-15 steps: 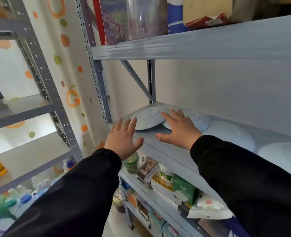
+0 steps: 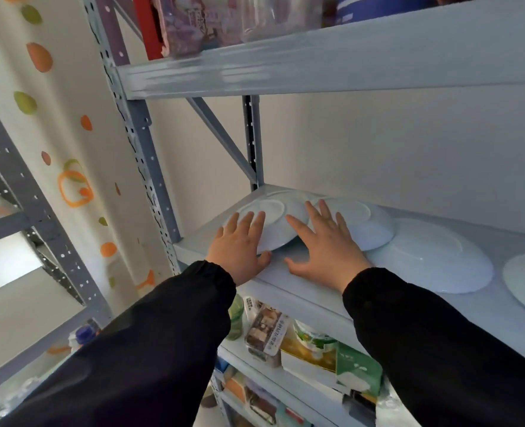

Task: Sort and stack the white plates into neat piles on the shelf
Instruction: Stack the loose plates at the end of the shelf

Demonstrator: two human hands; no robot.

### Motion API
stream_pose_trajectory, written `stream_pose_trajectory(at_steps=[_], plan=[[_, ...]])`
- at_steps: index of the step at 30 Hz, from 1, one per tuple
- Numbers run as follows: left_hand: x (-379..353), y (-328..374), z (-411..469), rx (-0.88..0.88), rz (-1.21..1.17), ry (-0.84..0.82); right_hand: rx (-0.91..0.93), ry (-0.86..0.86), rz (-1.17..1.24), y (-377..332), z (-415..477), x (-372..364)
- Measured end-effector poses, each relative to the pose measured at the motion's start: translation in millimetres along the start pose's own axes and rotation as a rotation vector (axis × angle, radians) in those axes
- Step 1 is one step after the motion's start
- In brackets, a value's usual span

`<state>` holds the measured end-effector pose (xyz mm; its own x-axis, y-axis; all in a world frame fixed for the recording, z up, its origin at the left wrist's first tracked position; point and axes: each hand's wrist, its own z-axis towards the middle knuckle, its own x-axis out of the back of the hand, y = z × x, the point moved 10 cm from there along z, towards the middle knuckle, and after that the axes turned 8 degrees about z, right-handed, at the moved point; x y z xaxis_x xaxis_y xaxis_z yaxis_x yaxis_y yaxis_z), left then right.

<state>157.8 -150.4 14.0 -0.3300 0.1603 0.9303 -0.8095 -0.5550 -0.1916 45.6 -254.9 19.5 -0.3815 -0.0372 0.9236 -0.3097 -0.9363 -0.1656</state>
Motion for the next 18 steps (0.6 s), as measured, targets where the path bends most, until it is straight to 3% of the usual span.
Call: stream_pose_trajectory(at_steps=[7, 11, 15, 18], plan=[[-11.8, 3.1, 23.7, -0.086, 0.092, -0.007, -0.030, 0.067, -0.003, 7.0, 5.6, 3.4], [14.5, -33.9, 25.0, 0.005, 0.005, 0.080, -0.030, 0.094, 0.045, 12.0, 4.7, 7.3], [55.5, -92.4, 6.6, 0.308, -0.488, 0.206, -0.041, 0.105, 0.096, 18.3, 5.5, 9.5], [39.8, -110.6, -16.2, 0.506, -1.011, 0.162, -0.051, 0.126, 0.142, 21.6, 5.1, 13.5]])
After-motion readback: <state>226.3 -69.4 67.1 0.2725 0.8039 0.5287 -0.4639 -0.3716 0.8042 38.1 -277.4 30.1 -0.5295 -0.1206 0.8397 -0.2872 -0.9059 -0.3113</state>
